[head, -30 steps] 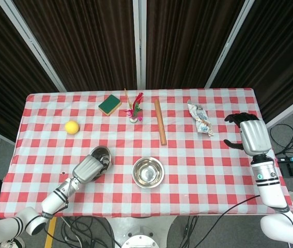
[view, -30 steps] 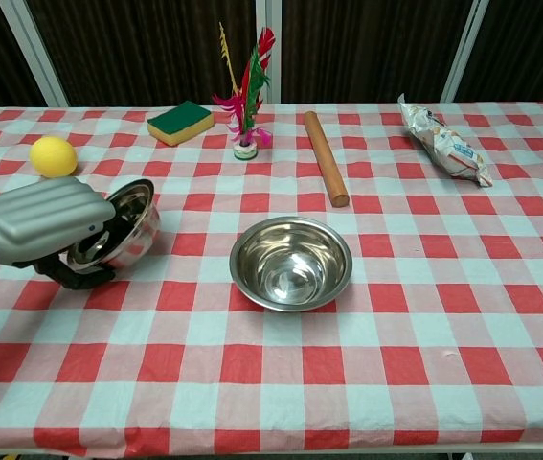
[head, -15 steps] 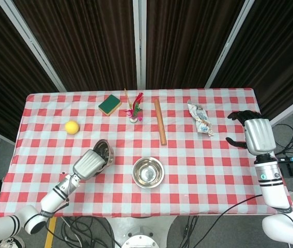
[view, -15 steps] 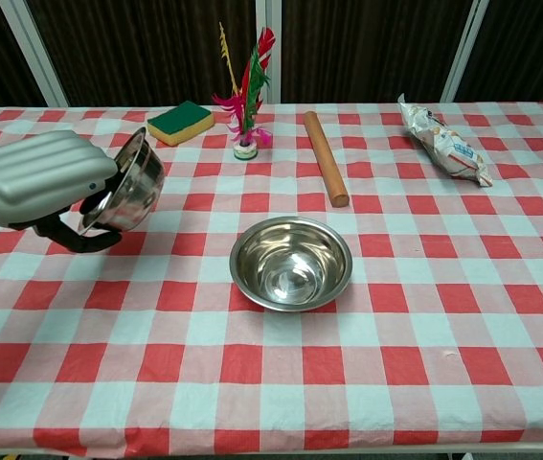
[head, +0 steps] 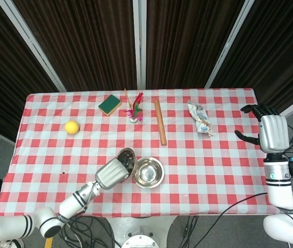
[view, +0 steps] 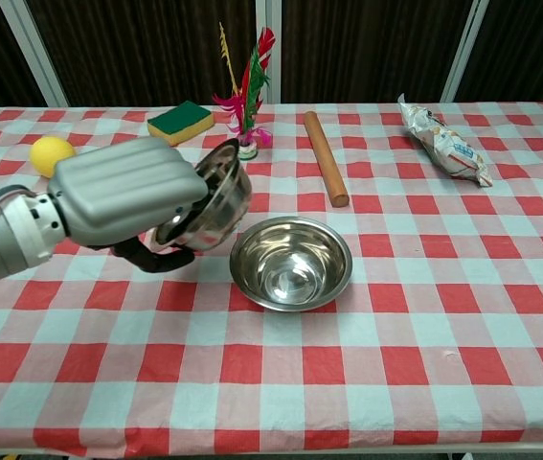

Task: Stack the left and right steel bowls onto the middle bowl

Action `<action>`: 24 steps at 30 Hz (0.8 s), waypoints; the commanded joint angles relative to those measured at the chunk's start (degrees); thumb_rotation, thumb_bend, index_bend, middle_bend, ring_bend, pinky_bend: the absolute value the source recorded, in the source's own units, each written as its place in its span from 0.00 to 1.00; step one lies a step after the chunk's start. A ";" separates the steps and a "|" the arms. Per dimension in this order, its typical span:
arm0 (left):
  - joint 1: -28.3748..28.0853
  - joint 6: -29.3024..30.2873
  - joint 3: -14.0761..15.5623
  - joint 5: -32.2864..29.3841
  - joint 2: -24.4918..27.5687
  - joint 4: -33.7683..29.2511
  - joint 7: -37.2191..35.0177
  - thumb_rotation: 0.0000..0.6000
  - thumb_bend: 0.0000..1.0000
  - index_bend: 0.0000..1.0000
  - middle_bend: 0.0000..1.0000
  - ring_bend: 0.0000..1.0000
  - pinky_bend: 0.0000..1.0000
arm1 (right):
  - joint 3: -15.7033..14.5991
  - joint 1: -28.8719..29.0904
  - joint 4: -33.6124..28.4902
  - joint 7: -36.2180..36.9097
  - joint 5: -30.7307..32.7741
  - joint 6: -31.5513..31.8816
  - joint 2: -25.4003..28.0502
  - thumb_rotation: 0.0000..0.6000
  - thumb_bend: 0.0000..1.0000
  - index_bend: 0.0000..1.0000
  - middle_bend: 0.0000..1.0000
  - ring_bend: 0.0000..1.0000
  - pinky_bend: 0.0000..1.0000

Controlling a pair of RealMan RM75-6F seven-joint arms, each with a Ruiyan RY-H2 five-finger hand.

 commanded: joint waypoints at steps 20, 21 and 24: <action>-4.30 -2.14 -1.55 -2.91 -9.14 5.59 3.77 1.00 0.40 0.68 0.74 0.67 0.74 | 1.15 -2.65 1.46 6.72 0.33 0.32 2.97 1.00 0.00 0.37 0.41 0.31 0.35; -4.51 -2.24 -1.26 -2.48 -9.05 5.95 3.26 1.00 0.39 0.66 0.73 0.66 0.73 | 1.16 -2.64 1.67 6.85 0.39 0.20 2.93 1.00 0.00 0.37 0.41 0.31 0.35; -5.12 -2.35 -0.48 -1.10 -8.50 6.52 0.88 1.00 0.32 0.56 0.67 0.64 0.72 | 1.19 -2.57 2.21 7.26 0.52 -0.16 2.79 1.00 0.00 0.37 0.41 0.31 0.35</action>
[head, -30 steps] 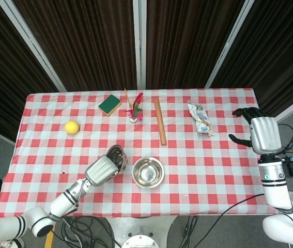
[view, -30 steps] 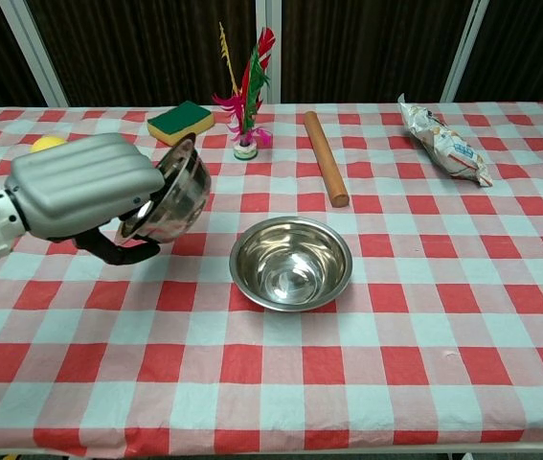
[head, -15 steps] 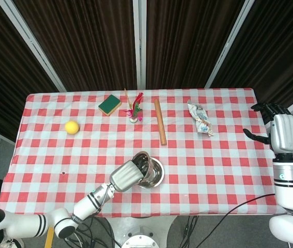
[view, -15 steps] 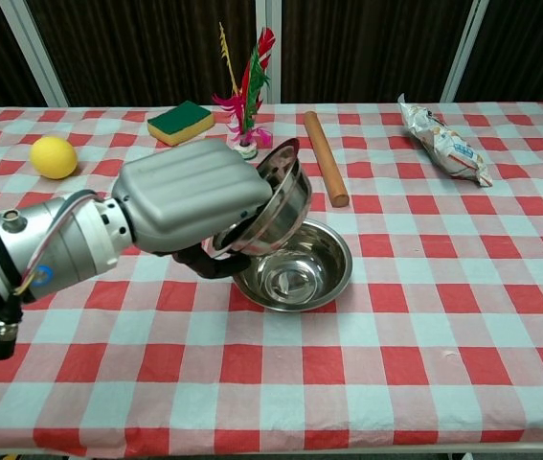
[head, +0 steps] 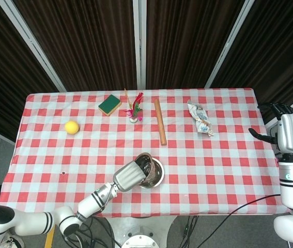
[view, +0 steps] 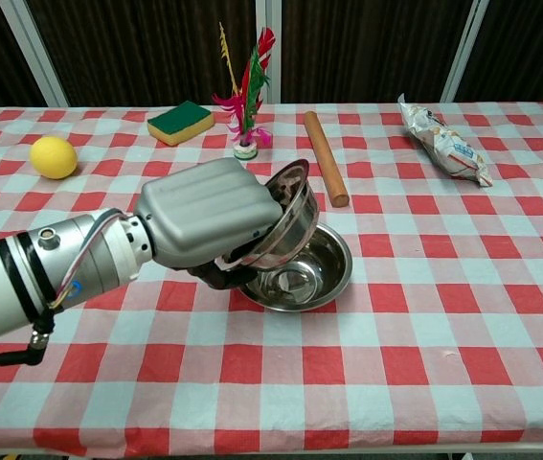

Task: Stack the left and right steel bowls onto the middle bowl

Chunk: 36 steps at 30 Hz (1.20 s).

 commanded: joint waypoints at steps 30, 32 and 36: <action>19.91 23.49 -1.60 -16.26 24.59 -8.72 1.15 1.00 0.22 0.34 0.35 0.26 0.39 | -4.94 -3.31 -0.59 -1.05 -8.35 3.90 0.06 1.00 0.00 0.36 0.40 0.28 0.35; 23.28 27.57 -1.75 -16.59 23.65 -6.09 -4.60 1.00 0.21 0.29 0.27 0.19 0.31 | -6.90 -4.23 0.16 -3.13 -10.28 4.64 -0.40 1.00 0.00 0.34 0.36 0.25 0.34; 28.14 31.99 -2.30 -17.99 22.30 -2.61 -13.22 1.00 0.18 0.24 0.24 0.17 0.28 | -10.32 -6.39 1.76 -7.02 -12.56 6.40 -2.73 1.00 0.00 0.31 0.33 0.21 0.32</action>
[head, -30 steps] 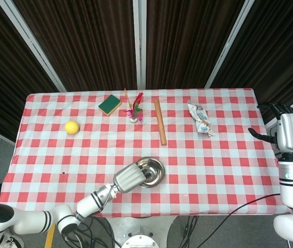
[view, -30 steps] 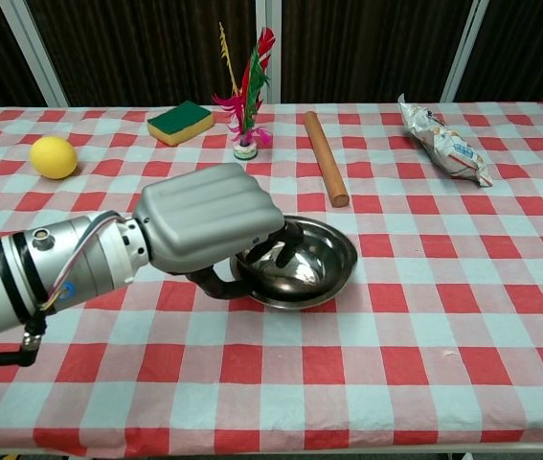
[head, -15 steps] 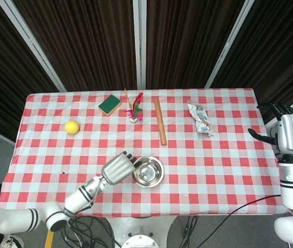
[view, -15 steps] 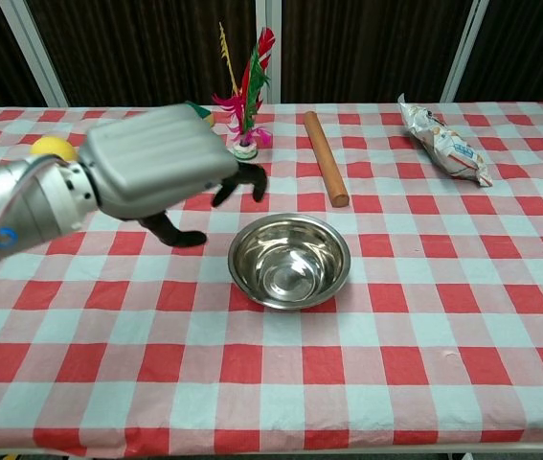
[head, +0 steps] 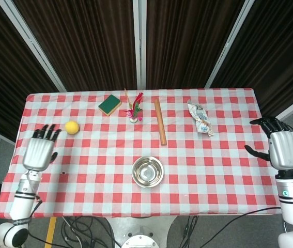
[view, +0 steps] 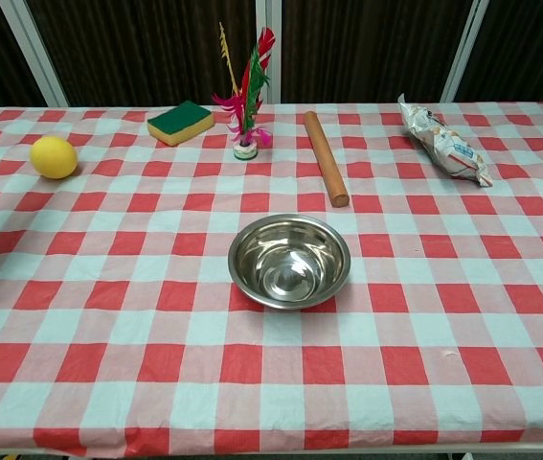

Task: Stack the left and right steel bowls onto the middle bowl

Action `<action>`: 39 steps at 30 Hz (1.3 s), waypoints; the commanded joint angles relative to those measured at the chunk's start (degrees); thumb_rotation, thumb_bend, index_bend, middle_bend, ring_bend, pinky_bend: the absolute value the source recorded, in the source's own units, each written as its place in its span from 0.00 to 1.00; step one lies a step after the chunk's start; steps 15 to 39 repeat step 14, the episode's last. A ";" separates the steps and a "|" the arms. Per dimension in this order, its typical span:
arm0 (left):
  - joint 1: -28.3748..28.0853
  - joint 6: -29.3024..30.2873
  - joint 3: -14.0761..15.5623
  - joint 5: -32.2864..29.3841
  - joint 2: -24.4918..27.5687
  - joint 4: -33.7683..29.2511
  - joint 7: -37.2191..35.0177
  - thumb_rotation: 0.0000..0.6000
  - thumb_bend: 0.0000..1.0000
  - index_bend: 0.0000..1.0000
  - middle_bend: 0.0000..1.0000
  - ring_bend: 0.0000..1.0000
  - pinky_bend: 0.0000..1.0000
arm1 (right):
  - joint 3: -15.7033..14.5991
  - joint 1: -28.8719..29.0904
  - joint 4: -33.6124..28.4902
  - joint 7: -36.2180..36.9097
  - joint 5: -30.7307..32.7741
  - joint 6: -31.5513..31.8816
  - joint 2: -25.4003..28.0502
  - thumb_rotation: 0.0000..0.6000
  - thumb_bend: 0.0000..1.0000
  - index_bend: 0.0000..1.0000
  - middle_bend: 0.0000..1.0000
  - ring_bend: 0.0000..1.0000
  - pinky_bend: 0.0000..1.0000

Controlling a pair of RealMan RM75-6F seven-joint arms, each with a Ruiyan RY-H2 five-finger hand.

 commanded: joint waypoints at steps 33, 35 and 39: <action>10.68 3.41 1.53 0.67 -1.29 6.97 -19.73 1.00 0.18 0.23 0.24 0.17 0.28 | -10.21 -7.32 11.34 -4.86 -5.06 2.62 -11.77 1.00 0.00 0.31 0.32 0.20 0.31; 10.68 3.41 1.53 0.67 -1.29 6.97 -19.73 1.00 0.18 0.23 0.24 0.17 0.28 | -10.21 -7.32 11.34 -4.86 -5.06 2.62 -11.77 1.00 0.00 0.31 0.32 0.20 0.31; 10.68 3.41 1.53 0.67 -1.29 6.97 -19.73 1.00 0.18 0.23 0.24 0.17 0.28 | -10.21 -7.32 11.34 -4.86 -5.06 2.62 -11.77 1.00 0.00 0.31 0.32 0.20 0.31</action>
